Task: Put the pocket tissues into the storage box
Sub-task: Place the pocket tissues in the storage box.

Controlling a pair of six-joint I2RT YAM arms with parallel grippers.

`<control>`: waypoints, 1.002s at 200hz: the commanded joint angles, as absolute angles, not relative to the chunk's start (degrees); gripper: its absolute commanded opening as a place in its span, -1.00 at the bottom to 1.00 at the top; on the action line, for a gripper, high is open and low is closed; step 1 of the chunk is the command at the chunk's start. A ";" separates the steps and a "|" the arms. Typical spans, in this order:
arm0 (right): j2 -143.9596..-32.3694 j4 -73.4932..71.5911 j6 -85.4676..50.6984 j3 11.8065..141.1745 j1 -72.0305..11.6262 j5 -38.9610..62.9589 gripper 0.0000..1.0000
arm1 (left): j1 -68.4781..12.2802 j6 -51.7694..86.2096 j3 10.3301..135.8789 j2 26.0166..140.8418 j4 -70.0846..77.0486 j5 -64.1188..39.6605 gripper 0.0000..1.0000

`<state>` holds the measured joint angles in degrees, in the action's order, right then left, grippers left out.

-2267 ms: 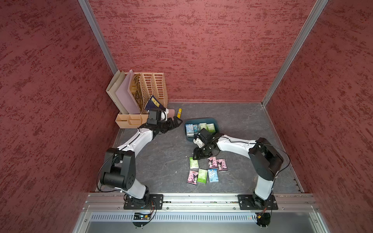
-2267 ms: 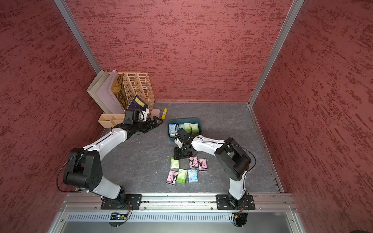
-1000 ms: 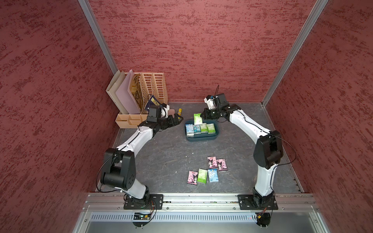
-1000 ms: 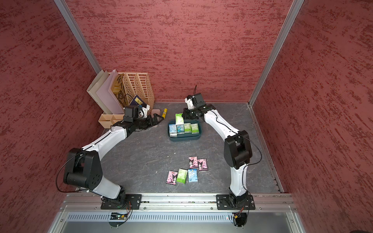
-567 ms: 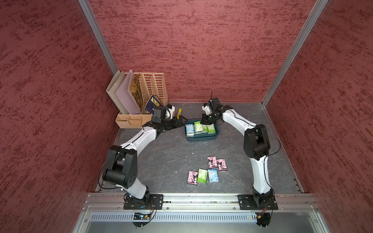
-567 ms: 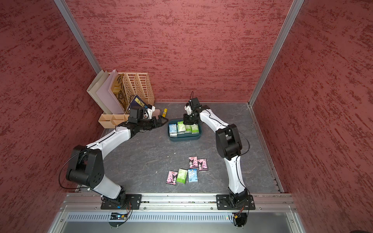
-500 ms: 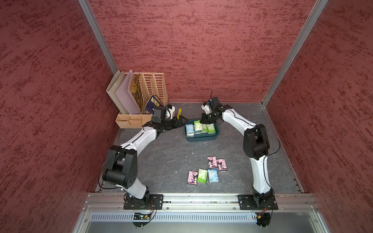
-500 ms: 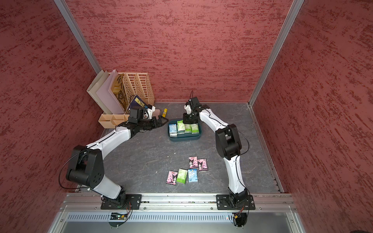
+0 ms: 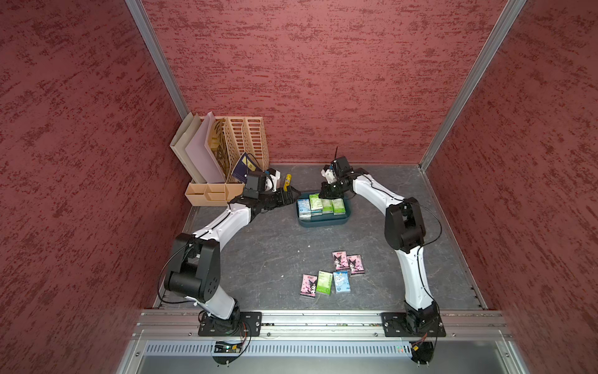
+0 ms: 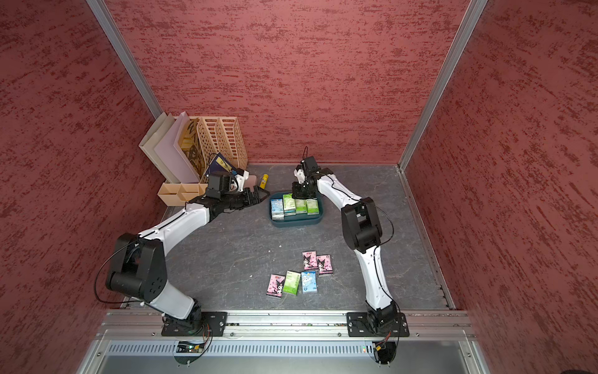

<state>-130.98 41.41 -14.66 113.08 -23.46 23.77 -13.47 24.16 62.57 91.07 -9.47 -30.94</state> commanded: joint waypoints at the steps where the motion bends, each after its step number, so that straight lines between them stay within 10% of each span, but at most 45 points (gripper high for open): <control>1: -132.05 40.89 -15.54 114.63 -23.82 25.18 -1.00 | -13.14 22.76 61.72 89.33 -10.20 -30.46 0.99; 200: -114.34 38.08 -14.16 101.06 -23.83 19.97 -0.10 | -13.87 22.44 63.01 85.23 -16.17 -28.53 0.99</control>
